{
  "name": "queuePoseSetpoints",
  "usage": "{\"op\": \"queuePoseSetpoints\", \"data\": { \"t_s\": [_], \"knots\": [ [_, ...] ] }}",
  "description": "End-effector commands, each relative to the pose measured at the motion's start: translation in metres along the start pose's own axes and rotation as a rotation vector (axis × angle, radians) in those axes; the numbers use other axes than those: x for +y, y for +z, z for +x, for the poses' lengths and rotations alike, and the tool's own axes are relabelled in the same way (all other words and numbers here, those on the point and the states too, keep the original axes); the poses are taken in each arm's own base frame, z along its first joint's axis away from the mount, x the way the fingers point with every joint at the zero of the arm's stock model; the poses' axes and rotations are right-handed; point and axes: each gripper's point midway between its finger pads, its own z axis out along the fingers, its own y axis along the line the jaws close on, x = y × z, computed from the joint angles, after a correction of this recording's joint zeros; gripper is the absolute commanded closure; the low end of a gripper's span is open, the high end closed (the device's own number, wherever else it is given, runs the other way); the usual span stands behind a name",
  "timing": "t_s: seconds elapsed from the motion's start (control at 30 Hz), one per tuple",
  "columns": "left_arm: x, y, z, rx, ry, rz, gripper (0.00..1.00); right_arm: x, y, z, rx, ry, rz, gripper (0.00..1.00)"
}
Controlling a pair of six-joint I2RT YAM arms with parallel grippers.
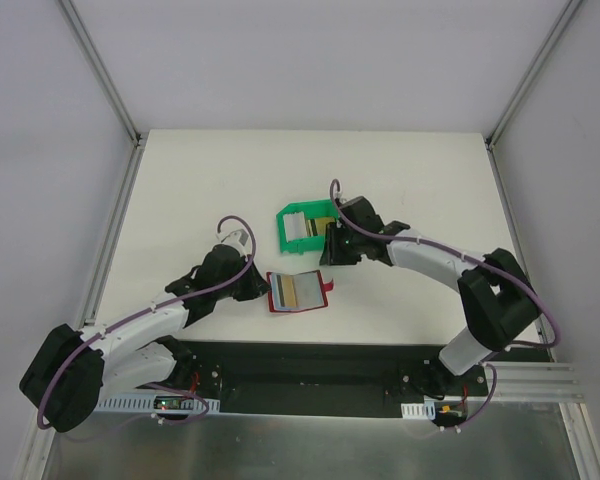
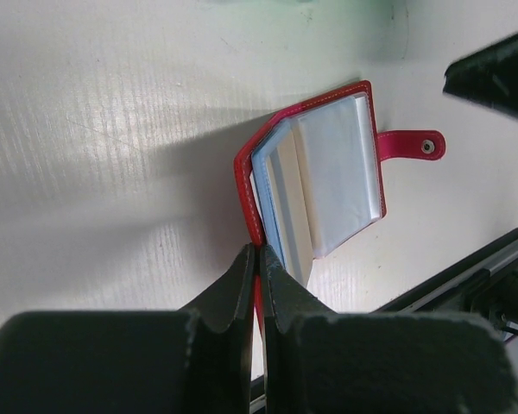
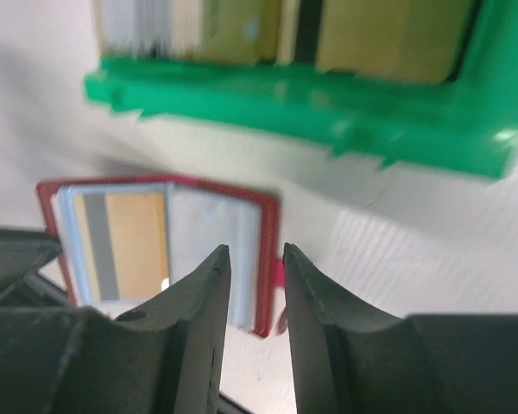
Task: Put the credit cards into the card holder
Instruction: Turn over the card slot in the card holder.
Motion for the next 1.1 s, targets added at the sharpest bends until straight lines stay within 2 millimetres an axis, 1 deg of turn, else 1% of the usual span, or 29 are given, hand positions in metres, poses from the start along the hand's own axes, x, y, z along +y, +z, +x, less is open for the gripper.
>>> {"op": "queuePoseSetpoints", "data": {
  "t_s": [0.0,0.03,0.1,0.13,0.17,0.23,0.3,0.37,0.5,0.6,0.67,0.77,0.83,0.9,0.97,1.07],
  "knots": [
    [-0.017,-0.001,-0.012,-0.005,0.027,0.047,1.00,0.046,-0.022,0.030,0.011,-0.037,-0.113,0.66],
    [-0.019,-0.002,-0.013,-0.002,0.028,0.055,1.00,0.055,-0.021,0.039,0.013,-0.038,-0.135,0.67],
    [-0.021,-0.001,-0.011,0.010,0.026,0.063,1.00,0.064,-0.018,0.055,0.033,-0.038,-0.144,0.67],
    [-0.023,-0.002,-0.011,0.013,0.027,0.068,1.00,0.067,-0.016,0.061,0.040,-0.045,-0.142,0.67],
    [-0.024,-0.002,-0.012,0.015,0.028,0.072,1.00,0.066,-0.012,0.067,0.052,-0.042,-0.125,0.68],
    [-0.028,-0.003,-0.013,0.016,0.032,0.086,1.00,0.058,0.000,0.077,0.079,-0.015,-0.080,0.70],
    [-0.035,-0.005,-0.015,0.026,0.037,0.107,1.00,0.043,0.010,0.085,0.092,-0.013,-0.007,0.72],
    [-0.043,-0.008,-0.017,0.034,0.042,0.129,1.00,0.029,0.017,0.092,0.120,-0.021,0.067,0.72],
    [-0.062,-0.010,-0.016,0.096,0.051,0.184,1.00,0.024,0.027,0.107,0.163,-0.034,0.091,0.73],
    [-0.074,-0.006,-0.012,0.138,0.071,0.207,1.00,0.018,0.029,0.114,0.180,-0.027,0.114,0.74],
    [-0.080,0.000,-0.005,0.178,0.084,0.212,1.00,0.016,0.029,0.116,0.179,-0.023,0.115,0.74],
    [-0.080,0.010,0.004,0.205,0.083,0.181,1.00,0.016,0.026,0.113,0.161,-0.024,0.117,0.74],
    [-0.073,0.012,0.007,0.200,0.079,0.152,1.00,0.015,0.024,0.109,0.143,-0.029,0.120,0.74],
    [-0.063,0.012,0.008,0.178,0.069,0.124,1.00,0.017,0.020,0.106,0.130,-0.034,0.110,0.74],
    [-0.055,0.012,0.009,0.163,0.073,0.102,1.00,0.011,0.017,0.098,0.103,-0.031,0.138,0.74],
    [-0.033,0.011,0.015,0.143,0.050,0.040,1.00,0.007,0.005,0.086,0.045,-0.035,0.163,0.74]
  ]
}}
